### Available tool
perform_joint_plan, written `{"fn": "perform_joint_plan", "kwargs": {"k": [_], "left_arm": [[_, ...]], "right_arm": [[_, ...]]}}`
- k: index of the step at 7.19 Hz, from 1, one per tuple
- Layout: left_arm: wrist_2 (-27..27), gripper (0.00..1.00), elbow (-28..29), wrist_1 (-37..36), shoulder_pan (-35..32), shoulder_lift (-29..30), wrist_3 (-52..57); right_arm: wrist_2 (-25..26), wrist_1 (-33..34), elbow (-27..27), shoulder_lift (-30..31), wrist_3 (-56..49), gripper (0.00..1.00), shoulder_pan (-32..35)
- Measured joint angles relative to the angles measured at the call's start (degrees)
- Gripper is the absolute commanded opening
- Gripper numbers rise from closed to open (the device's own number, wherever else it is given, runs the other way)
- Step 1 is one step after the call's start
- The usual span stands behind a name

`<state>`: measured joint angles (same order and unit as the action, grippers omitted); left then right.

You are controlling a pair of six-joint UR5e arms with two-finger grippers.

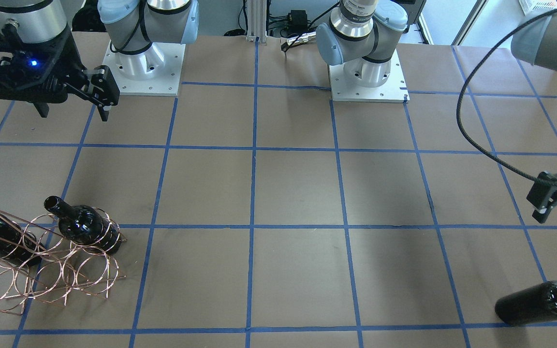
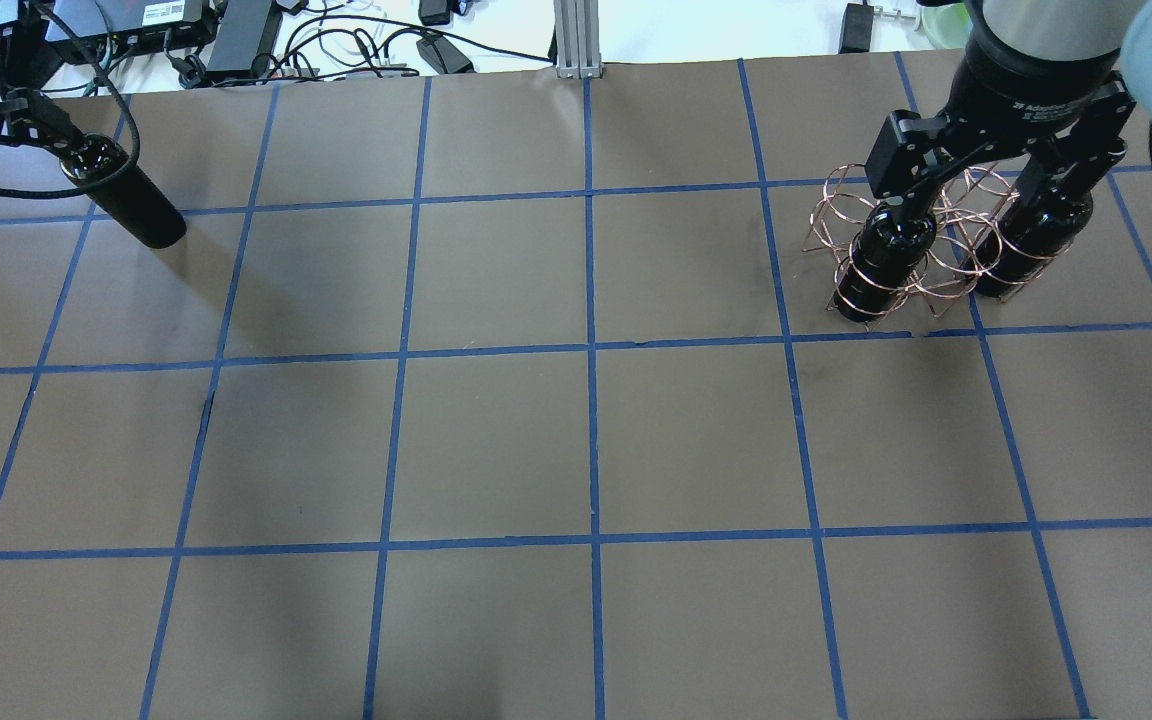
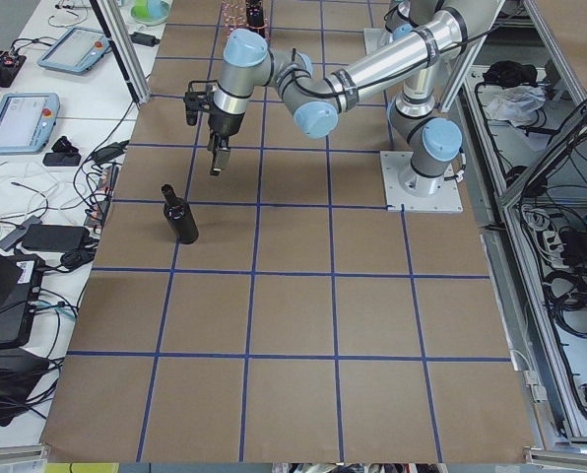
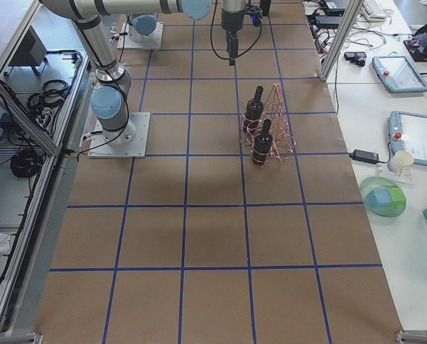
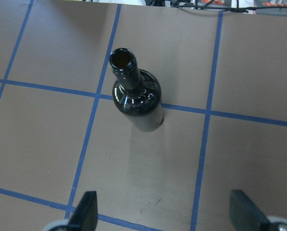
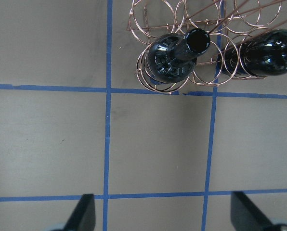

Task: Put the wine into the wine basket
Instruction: 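Close the left gripper around the dark wine bottle's neck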

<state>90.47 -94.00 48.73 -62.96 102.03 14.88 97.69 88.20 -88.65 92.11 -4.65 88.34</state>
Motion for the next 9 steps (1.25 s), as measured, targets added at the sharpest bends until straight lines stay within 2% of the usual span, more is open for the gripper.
{"fn": "perform_joint_plan", "kwargs": {"k": [2, 4, 9], "left_arm": [[-2.7, 0.86, 0.3, -7.7, 1.3, 5.2, 0.2], [-7.8, 0.86, 1.6, -13.6, 1.6, 9.2, 1.7], [-10.1, 0.88, 4.8, -15.4, 2.2, 12.4, 10.7]], "right_arm": [[-0.1, -0.4, -0.1, -0.4, -0.4, 1.0, -0.1], [-0.1, -0.6, -0.4, -0.9, -0.3, 1.0, -0.2], [-0.2, -1.3, -0.5, -1.2, 0.3, 1.0, -0.3]]}}
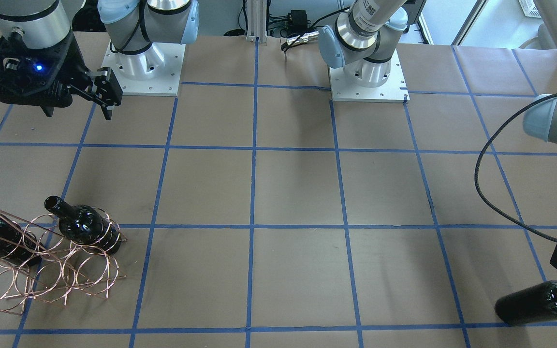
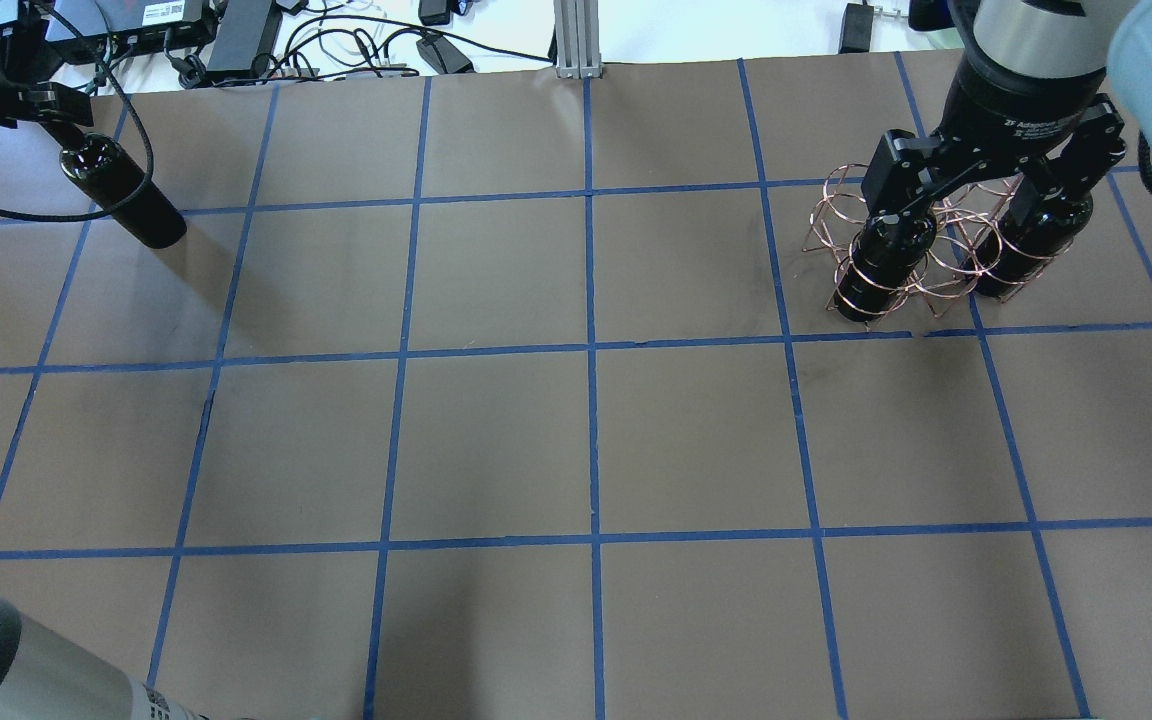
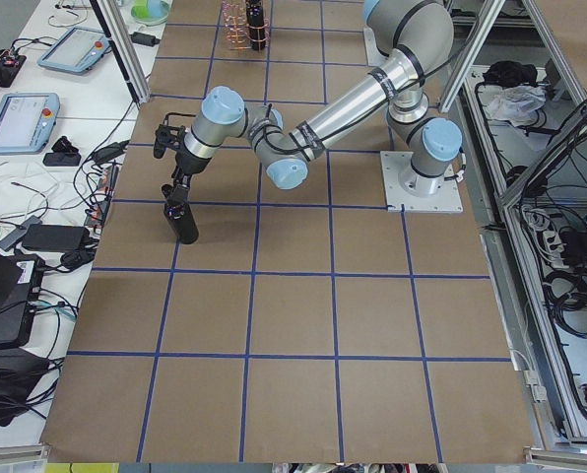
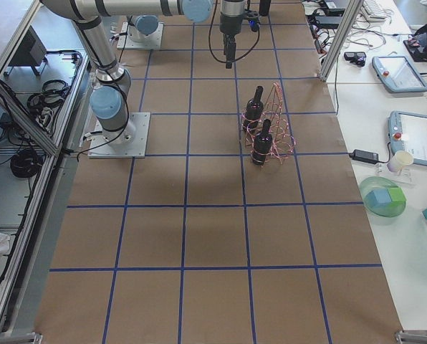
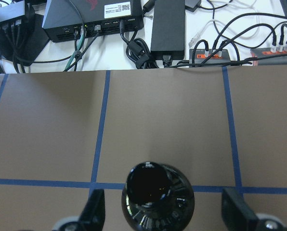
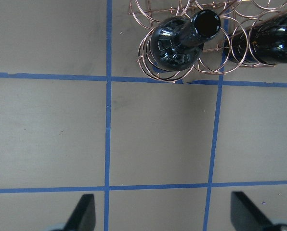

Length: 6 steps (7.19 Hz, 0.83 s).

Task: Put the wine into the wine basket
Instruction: 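Close the left gripper around the dark wine bottle's neck, then lift the dark wine bottle with the left gripper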

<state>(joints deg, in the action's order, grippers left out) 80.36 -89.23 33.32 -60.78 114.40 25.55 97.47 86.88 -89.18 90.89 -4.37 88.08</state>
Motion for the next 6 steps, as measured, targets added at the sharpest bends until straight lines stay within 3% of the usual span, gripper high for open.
{"fn": "perform_joint_plan", "kwargs": {"k": [3, 5, 6], "left_arm": [[-0.2, 0.85, 0.7, 0.2, 1.2, 1.2, 2.3], [-3.2, 0.85, 1.3, 0.0, 1.4, 1.8, 2.4], [-4.4, 0.8, 1.5, -0.1, 1.4, 2.0, 2.5]], "right_arm": [[-5.7, -0.2, 0.0, 0.5, 0.1, 1.0, 0.1], [-6.8, -1.2, 0.0, 0.9, 0.1, 1.0, 0.0], [-6.9, -1.8, 0.2, 1.0, 0.1, 1.0, 0.0]]}}
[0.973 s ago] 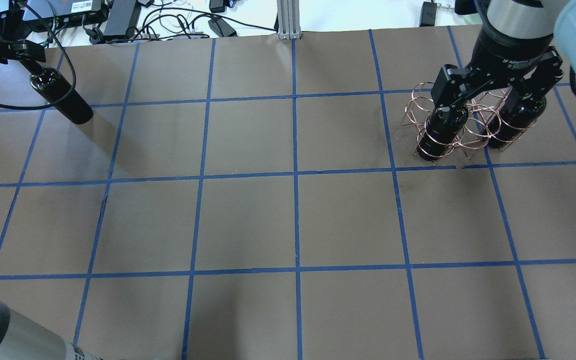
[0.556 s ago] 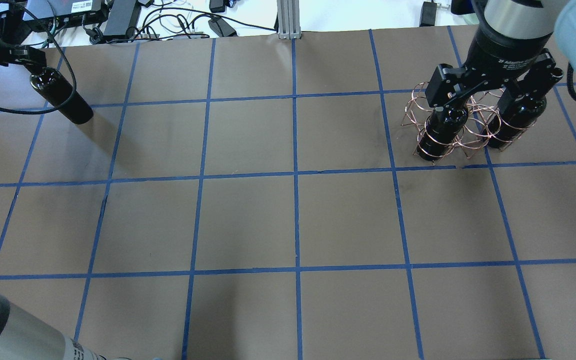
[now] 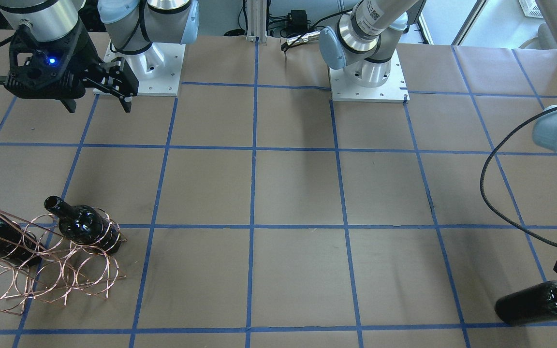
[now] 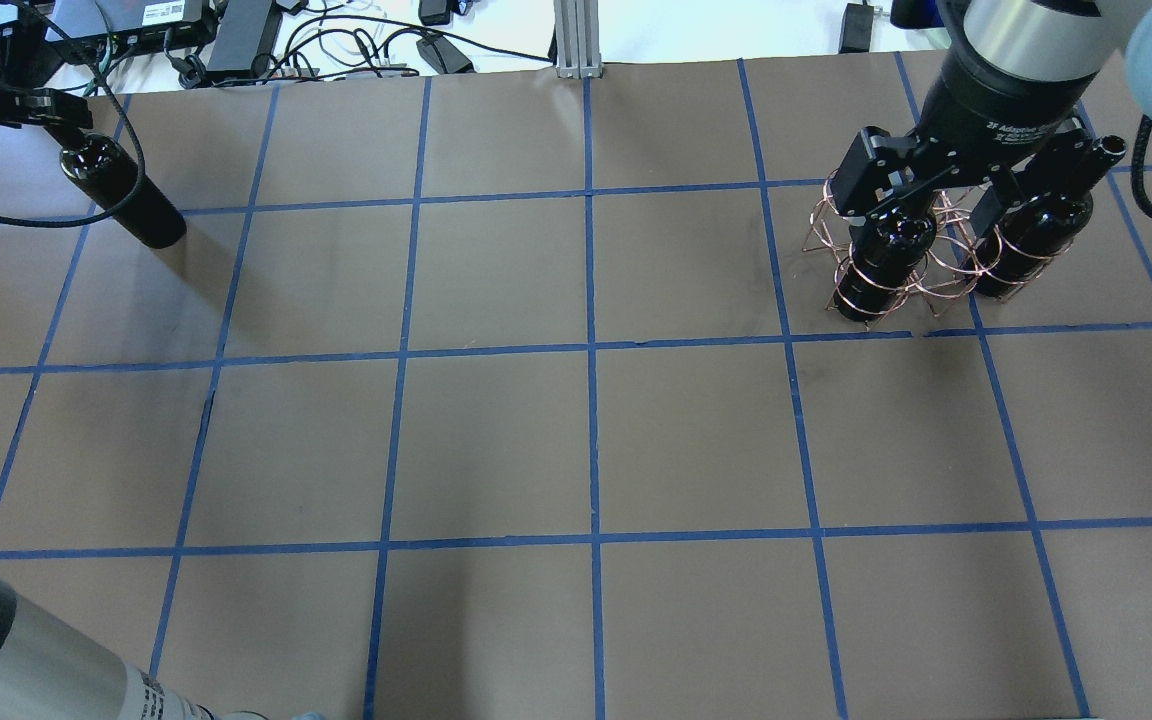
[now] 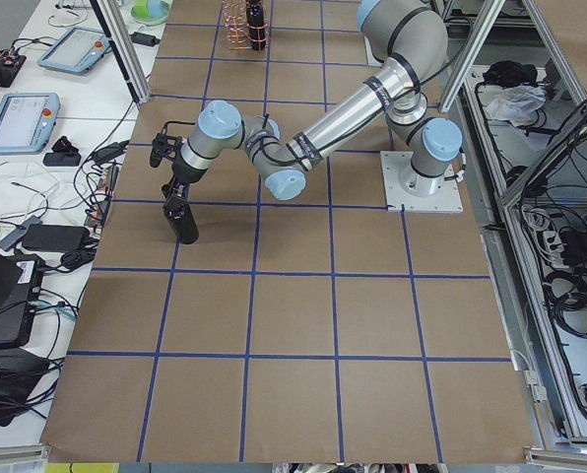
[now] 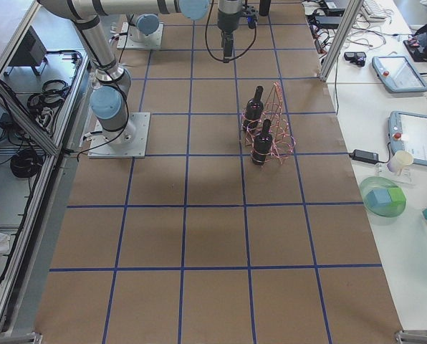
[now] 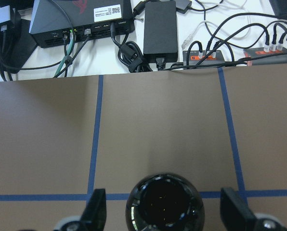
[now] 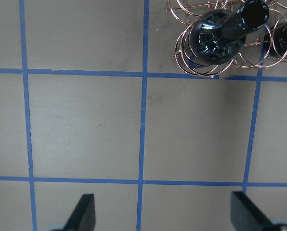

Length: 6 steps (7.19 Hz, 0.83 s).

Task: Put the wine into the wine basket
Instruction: 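Lift the dark wine bottle with the left gripper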

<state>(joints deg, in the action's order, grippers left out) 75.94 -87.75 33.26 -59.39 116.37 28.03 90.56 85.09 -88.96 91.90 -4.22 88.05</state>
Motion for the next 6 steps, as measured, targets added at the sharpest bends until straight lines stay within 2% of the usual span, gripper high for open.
{"fn": "perform_joint_plan", "kwargs": {"k": [1, 3, 4, 5, 6], "left_arm": [[-0.5, 0.65, 0.0, -0.1, 0.0, 0.1, 0.0], [-0.6, 0.44, 0.1, 0.2, 0.0, 0.0, 0.2], [-0.6, 0.28, 0.1, 0.3, 0.0, 0.0, 0.3], [-0.6, 0.18, 0.1, 0.3, 0.0, -0.1, 0.4], [-0.6, 0.12, 0.1, 0.3, 0.2, -0.1, 1.0]], "right_arm": [[-0.1, -0.8, 0.1, 0.4, 0.0, 1.0, 0.1], [-1.6, -2.3, 0.3, 1.3, -0.1, 1.0, 0.3], [-1.9, -2.7, 0.3, 1.7, -0.4, 1.0, 0.3], [-1.7, -2.6, 0.4, 2.5, -0.7, 1.0, 0.3], [-1.9, -1.5, 0.4, 3.0, -0.7, 1.0, 0.3]]}}
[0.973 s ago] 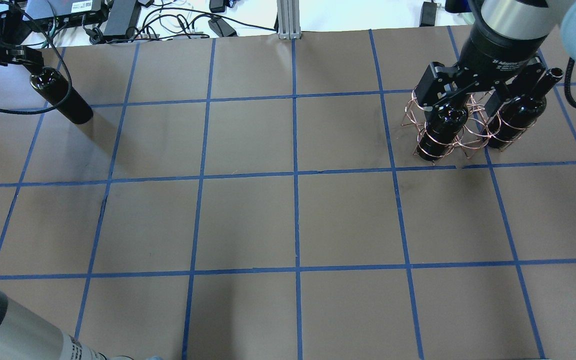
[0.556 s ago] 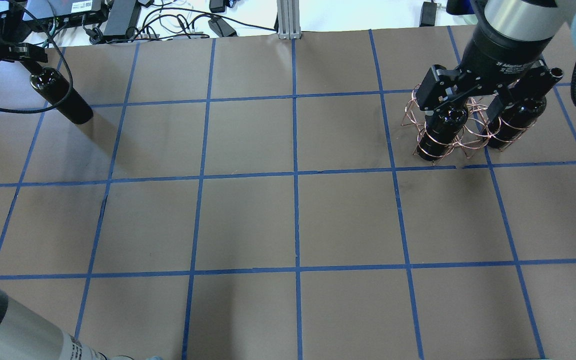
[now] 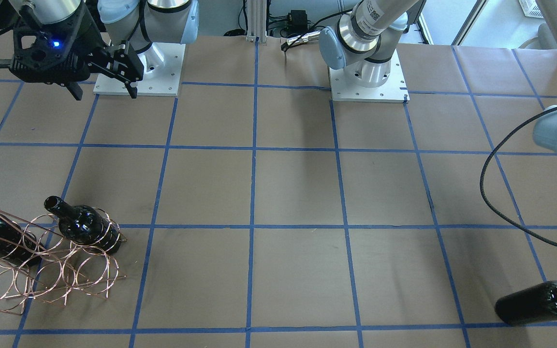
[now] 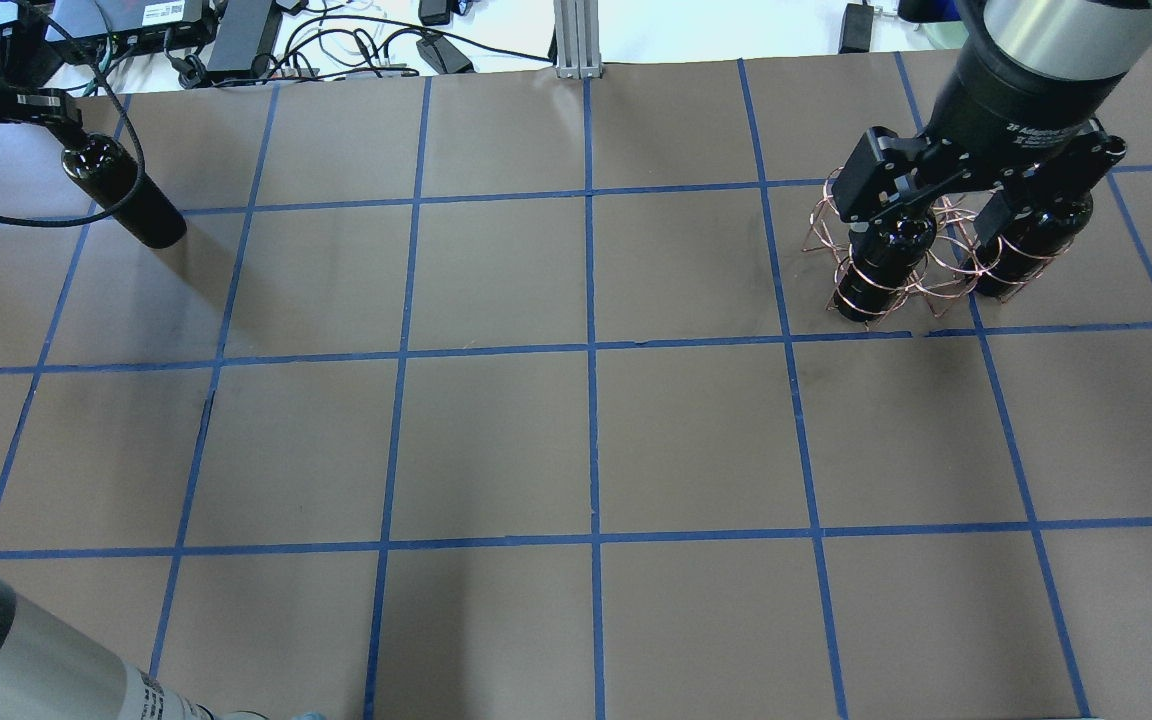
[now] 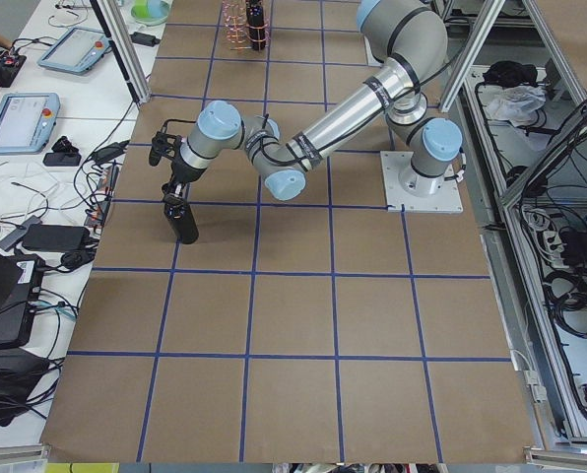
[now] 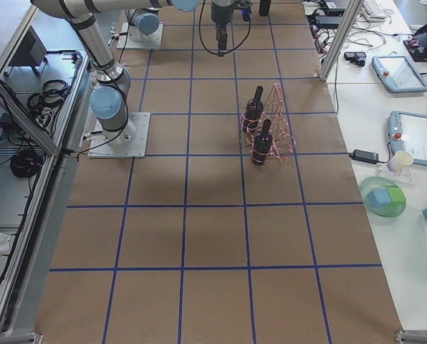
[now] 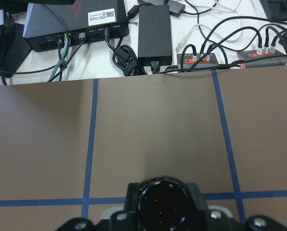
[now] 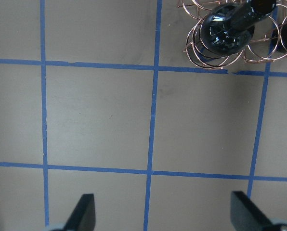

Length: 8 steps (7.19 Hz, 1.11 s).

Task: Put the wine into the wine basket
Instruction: 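Lift the dark wine bottle with the left gripper, then carry the bottle with the left gripper toward the table center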

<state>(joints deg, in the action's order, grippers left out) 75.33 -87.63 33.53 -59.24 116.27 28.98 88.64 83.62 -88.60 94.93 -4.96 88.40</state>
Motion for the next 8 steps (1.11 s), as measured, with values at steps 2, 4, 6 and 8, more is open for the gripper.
{"fn": "perform_joint_plan", "kwargs": {"k": [2, 4, 6, 8], "left_arm": [[0.0, 0.06, -0.1, 0.3, 0.2, -0.7, 1.9], [0.3, 0.06, -1.5, 2.6, -1.4, -3.9, 3.0], [3.0, 0.06, -4.9, 6.2, -6.7, -9.0, 0.3], [7.2, 0.0, -9.8, 7.0, -14.1, -14.3, -11.1]], "right_arm": [[-0.4, 1.8, 0.0, 0.3, 0.5, 1.0, 0.1], [0.3, 2.0, -0.4, 0.0, 0.2, 1.0, 0.1], [0.3, 2.0, -0.6, -0.2, -0.2, 1.0, 0.0], [0.5, 2.5, -0.6, -0.5, -0.3, 1.0, -0.1]]}}
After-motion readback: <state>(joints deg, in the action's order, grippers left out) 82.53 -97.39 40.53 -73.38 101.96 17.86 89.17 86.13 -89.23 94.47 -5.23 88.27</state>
